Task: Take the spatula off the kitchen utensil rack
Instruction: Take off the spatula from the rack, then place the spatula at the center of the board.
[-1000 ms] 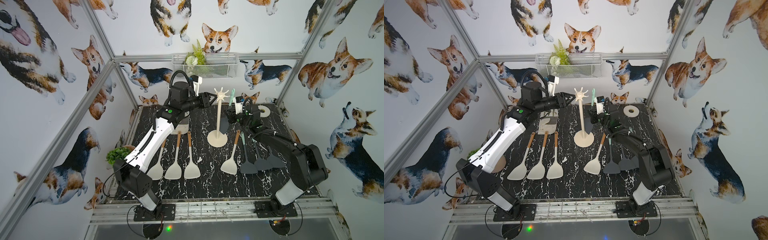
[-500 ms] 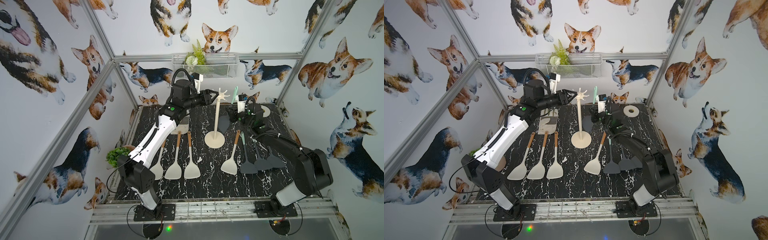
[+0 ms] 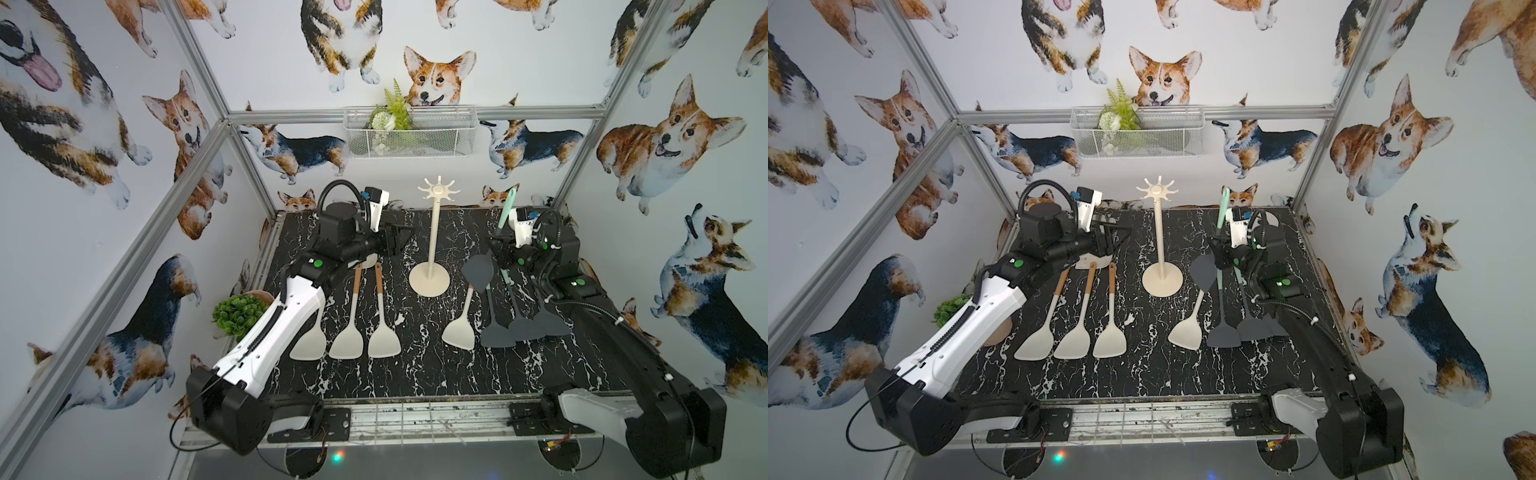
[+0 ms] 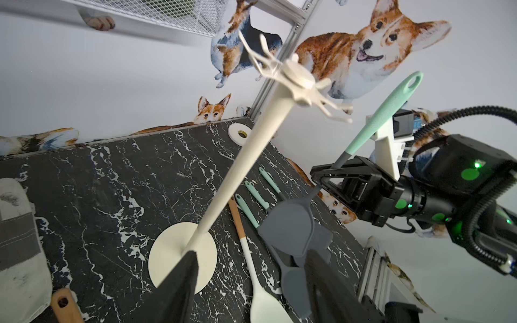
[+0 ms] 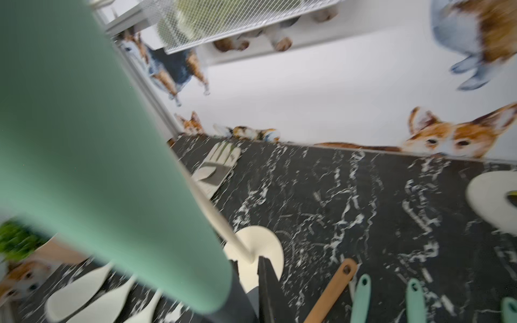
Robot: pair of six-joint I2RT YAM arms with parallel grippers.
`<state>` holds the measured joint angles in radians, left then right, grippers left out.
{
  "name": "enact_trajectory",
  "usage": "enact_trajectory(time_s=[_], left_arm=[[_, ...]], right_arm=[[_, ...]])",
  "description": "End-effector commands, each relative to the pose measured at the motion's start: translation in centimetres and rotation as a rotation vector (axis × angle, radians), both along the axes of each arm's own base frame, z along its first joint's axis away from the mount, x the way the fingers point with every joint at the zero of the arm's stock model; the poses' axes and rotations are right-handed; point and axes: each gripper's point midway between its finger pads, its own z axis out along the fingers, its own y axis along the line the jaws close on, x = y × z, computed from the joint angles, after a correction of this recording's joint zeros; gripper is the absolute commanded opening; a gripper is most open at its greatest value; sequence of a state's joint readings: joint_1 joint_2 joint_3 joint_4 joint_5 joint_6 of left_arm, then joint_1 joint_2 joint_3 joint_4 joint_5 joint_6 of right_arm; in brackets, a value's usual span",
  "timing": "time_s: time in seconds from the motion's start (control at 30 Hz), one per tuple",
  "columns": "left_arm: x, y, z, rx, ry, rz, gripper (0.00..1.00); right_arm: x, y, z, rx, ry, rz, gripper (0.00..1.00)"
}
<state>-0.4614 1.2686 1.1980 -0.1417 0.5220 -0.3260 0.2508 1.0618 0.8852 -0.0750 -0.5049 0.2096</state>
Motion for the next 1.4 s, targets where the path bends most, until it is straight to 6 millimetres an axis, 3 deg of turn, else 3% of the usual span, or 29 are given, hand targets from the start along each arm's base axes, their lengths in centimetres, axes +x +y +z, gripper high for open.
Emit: enact_trajectory(time_s=[0.0, 0.2, 0.3, 0.4, 0.47, 0.6, 0.63, 0.67, 0.7, 0.9, 0.93, 1.03, 1.07, 1.1, 1.17, 1.27, 1.37], left_arm=[[-2.9, -1.8, 1.3, -0.082, -0.130, -0.194, 0.65], [-7.7, -8.0, 0.9, -0.108, -0.147, -0.476, 0.65], [-9.9, -11.1, 1.4, -0.137, -0.140, -0.613, 0.65], [-9.8, -12.3, 1.6, -0.174, -0.115, -0.632, 0.63], [-9.8, -12.4, 1.7, -0.192, -0.110, -0.634, 0.61], [-10.0, -12.3, 1.8, -0.202, -0.105, -0.636, 0.40], [-10.0, -12.3, 1.8, -0.201, -0.100, -0.636, 0.27], [-10.0, -12.1, 1.7, -0.197, -0.092, -0.632, 0.06], [-9.9, -12.1, 1.6, -0.194, -0.084, -0.626, 0.00], [-9.4, -11.7, 1.4, -0.197, -0.058, -0.596, 0.00], [-9.3, -11.6, 1.4, -0.197, -0.057, -0.590, 0.00], [-8.3, -11.4, 1.3, -0.194, -0.036, -0.536, 0.00], [-7.6, -11.3, 1.1, -0.181, -0.022, -0.495, 0.00], [-6.8, -11.0, 0.7, -0.157, -0.007, -0.445, 0.00], [-5.1, -10.4, -0.6, -0.087, 0.038, -0.330, 0.00], [-1.5, -7.5, -3.8, 0.056, 0.153, -0.040, 0.00], [-0.2, -5.9, -5.7, 0.053, 0.256, 0.079, 0.00]], right_arm=[[-6.3, 3.1, -1.6, 0.128, 0.152, 0.274, 0.00], [-12.3, 7.1, -3.4, 0.115, 0.177, 0.437, 0.00], [-13.6, 8.9, -3.5, 0.105, 0.197, 0.500, 0.00], [-14.3, 10.1, -3.1, 0.097, 0.203, 0.537, 0.00], [-14.4, 10.5, -2.7, 0.104, 0.201, 0.547, 0.00], [-14.2, 10.5, -2.1, 0.116, 0.182, 0.535, 0.00], [-14.1, 10.5, -2.1, 0.115, 0.178, 0.530, 0.00], [-14.0, 10.5, -2.2, 0.112, 0.178, 0.524, 0.00], [-13.8, 10.4, -2.3, 0.108, 0.180, 0.516, 0.00], [-12.9, 10.4, -3.0, 0.119, 0.204, 0.463, 0.00], [-12.7, 10.3, -3.0, 0.122, 0.209, 0.447, 0.05], [-11.5, 9.6, -3.4, 0.113, 0.222, 0.348, 0.41], [-10.9, 9.0, -3.5, 0.100, 0.221, 0.298, 0.49], [-10.6, 8.7, -3.4, 0.092, 0.217, 0.266, 0.51], [-9.1, 6.5, -3.4, 0.054, 0.207, 0.101, 0.54], [-7.7, 3.7, -3.0, 0.004, 0.213, -0.081, 0.49], [-7.2, 3.3, -3.0, -0.046, 0.245, -0.134, 0.43]])
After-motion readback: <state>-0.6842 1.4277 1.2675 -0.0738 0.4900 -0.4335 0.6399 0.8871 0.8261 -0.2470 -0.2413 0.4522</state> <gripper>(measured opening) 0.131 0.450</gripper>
